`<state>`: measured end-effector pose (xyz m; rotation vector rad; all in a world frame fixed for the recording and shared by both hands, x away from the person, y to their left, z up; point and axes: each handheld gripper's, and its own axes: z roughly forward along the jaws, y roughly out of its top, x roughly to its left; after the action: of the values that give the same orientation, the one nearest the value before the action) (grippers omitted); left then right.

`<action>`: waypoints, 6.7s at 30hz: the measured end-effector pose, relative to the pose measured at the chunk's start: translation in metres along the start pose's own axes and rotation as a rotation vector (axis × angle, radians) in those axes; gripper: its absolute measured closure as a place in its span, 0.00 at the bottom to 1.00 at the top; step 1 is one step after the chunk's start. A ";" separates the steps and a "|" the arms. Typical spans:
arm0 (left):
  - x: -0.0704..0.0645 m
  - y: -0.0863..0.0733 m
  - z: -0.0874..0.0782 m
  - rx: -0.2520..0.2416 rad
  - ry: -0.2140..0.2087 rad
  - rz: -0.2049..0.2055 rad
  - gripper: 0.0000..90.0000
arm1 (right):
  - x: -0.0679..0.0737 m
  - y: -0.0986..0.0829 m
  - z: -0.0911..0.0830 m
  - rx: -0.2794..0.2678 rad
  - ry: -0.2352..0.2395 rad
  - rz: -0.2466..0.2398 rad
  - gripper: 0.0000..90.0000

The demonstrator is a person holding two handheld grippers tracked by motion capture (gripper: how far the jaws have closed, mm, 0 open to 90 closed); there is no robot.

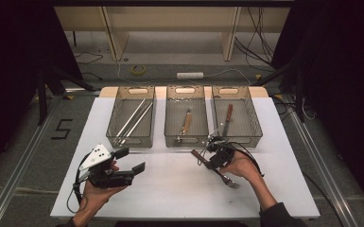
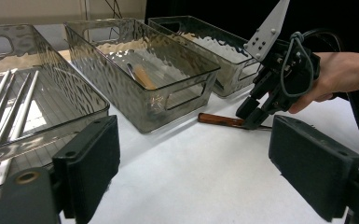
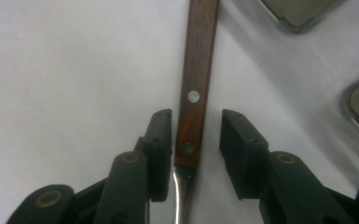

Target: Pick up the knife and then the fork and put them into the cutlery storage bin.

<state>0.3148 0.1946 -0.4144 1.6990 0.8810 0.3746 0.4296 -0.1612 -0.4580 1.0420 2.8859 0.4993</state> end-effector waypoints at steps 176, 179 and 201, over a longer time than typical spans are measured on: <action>0.001 0.000 0.000 -0.001 0.001 -0.010 0.18 | -0.098 -0.004 -0.122 -0.498 -0.005 0.387 0.86; 0.001 0.000 -0.001 0.000 0.000 -0.007 0.18 | -0.108 0.005 -0.127 -0.489 -0.005 0.421 0.86; 0.001 0.000 -0.004 -0.010 -0.002 -0.013 0.18 | -0.162 0.026 -0.099 -0.434 -0.102 0.615 0.85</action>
<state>0.3135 0.1981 -0.4134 1.6833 0.8871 0.3681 0.5570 -0.2725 -0.3683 1.7733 2.1677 0.9959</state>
